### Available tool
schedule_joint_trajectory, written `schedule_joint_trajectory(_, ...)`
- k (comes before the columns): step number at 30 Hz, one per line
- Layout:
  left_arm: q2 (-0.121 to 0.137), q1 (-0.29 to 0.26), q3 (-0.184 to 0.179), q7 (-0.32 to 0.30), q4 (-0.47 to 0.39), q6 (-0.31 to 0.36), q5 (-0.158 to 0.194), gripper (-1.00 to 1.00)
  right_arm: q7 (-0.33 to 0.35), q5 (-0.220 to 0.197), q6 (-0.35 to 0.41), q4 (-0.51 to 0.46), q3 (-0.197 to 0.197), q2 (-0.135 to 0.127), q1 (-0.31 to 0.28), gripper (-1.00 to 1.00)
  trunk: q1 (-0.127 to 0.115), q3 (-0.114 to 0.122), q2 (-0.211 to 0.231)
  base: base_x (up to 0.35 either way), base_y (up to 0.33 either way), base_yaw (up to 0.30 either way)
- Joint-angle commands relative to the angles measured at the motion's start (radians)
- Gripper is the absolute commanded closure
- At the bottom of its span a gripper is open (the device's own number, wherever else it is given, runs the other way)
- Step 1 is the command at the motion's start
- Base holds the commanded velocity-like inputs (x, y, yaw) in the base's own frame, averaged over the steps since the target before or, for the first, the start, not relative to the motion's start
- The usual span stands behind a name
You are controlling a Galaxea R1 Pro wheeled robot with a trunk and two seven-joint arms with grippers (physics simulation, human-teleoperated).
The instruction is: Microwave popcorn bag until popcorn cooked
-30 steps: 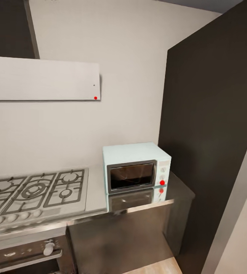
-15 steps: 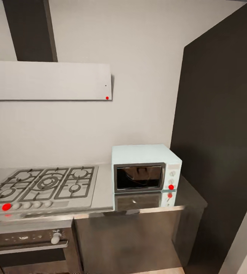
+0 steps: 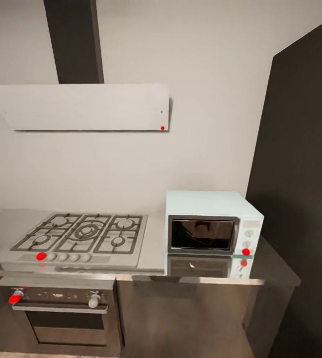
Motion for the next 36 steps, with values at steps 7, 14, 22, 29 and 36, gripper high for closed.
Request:
schedule_joint_trajectory(7,0.000,0.000,-0.008,-0.004,-0.002,0.005,0.000,-1.00,-0.004,0.010,-0.021,0.005,-0.008,-0.001,-0.001,-1.00,0.000,0.000,-0.001,0.000,-0.189,0.074)
schedule_joint_trajectory(14,0.002,0.000,-0.008,-0.004,-0.003,0.004,0.000,-1.00,-0.005,0.011,-0.218,-0.026,-0.016,-0.002,-0.001,-1.00,0.000,0.000,-0.001,0.000,-0.119,0.002)
schedule_joint_trajectory(22,0.005,0.000,-0.008,-0.004,-0.003,-0.035,0.000,-1.00,-0.002,0.009,-0.523,-0.182,-0.016,0.019,-0.001,-1.00,0.000,0.000,-0.001,0.000,-0.004,0.000)
schedule_joint_trajectory(29,0.005,0.000,-0.008,-0.004,-0.003,-0.037,0.000,-1.00,-0.001,0.008,-0.543,-0.399,-0.016,0.088,-0.001,-1.00,0.000,0.000,-0.001,0.000,0.000,0.000)
schedule_joint_trajectory(36,0.005,0.000,-0.008,-0.004,-0.003,-0.038,0.000,-1.00,-0.001,0.002,-0.531,-0.581,-0.014,0.109,-0.012,-1.00,0.000,0.000,-0.001,0.000,0.000,0.000)
